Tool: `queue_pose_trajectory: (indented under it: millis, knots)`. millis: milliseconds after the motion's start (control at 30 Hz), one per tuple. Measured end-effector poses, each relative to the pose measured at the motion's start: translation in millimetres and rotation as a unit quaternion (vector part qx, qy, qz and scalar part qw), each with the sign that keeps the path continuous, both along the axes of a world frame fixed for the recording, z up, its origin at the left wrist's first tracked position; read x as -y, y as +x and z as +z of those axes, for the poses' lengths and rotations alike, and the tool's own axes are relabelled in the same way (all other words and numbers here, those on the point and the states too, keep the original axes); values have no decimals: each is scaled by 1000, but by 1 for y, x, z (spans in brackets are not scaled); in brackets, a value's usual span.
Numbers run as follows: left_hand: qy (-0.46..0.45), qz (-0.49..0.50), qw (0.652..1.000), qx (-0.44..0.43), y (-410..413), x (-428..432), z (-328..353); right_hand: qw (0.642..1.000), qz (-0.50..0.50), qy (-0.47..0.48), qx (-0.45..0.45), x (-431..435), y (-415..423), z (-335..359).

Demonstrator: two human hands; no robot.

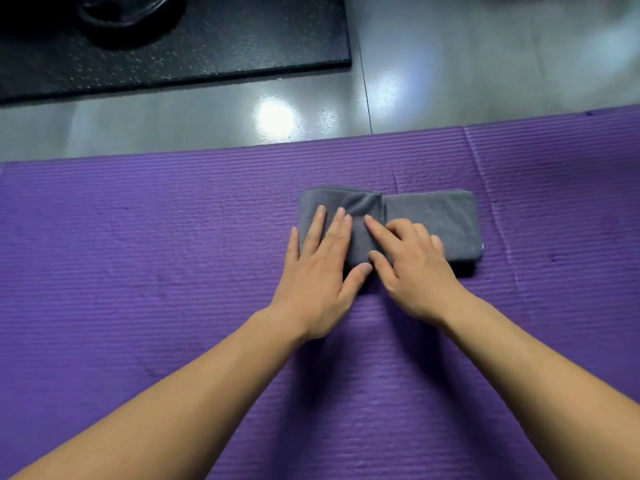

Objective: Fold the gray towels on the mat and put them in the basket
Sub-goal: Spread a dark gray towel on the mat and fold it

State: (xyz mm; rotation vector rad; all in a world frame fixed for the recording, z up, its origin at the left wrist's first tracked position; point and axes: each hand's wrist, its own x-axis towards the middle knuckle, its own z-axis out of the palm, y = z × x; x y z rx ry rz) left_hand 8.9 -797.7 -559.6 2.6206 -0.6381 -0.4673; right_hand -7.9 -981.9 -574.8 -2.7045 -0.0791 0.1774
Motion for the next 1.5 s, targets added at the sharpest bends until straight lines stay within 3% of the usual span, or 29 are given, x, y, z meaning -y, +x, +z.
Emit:
queue_pose_trajectory:
  millis: [167,300,400,533,767,933,1133,1300,1333,1400,1433,1500]
  knots:
    - [-108,159,981,29,23,-11,-2,999,0,-45,-21,-5,6,4]
    - [-125,308,932,-143,63,-8,8,999,-11,-20,-38,-5,5,4]
    - [-126,345,912,-181,73,-7,12,998,-22,9,-66,-4,6,7]
    - [-191,393,873,-217,65,-7,13,995,-26,11,-97,-8,4,19]
    - [-305,441,791,-294,32,-2,21,991,22,-129,-39,-32,-11,43]
    - [-370,449,730,-358,-1,-11,37,998,41,-25,-44,-29,-37,45]
    - [-428,382,696,-432,-20,-11,75,988,28,140,-62,-19,-50,62]
    - [-416,296,709,-487,-21,-28,82,958,0,250,-137,6,-42,68]
    - [-377,270,763,-451,-19,-32,80,949,7,274,-155,12,-37,69]
    - [-212,167,917,-294,-8,-40,73,937,21,295,-187,24,-27,74]
    - [-158,107,956,-225,-2,-43,69,929,31,305,-207,29,-21,75]
    - [-172,44,958,-226,7,-42,61,903,50,345,-250,34,-10,78]
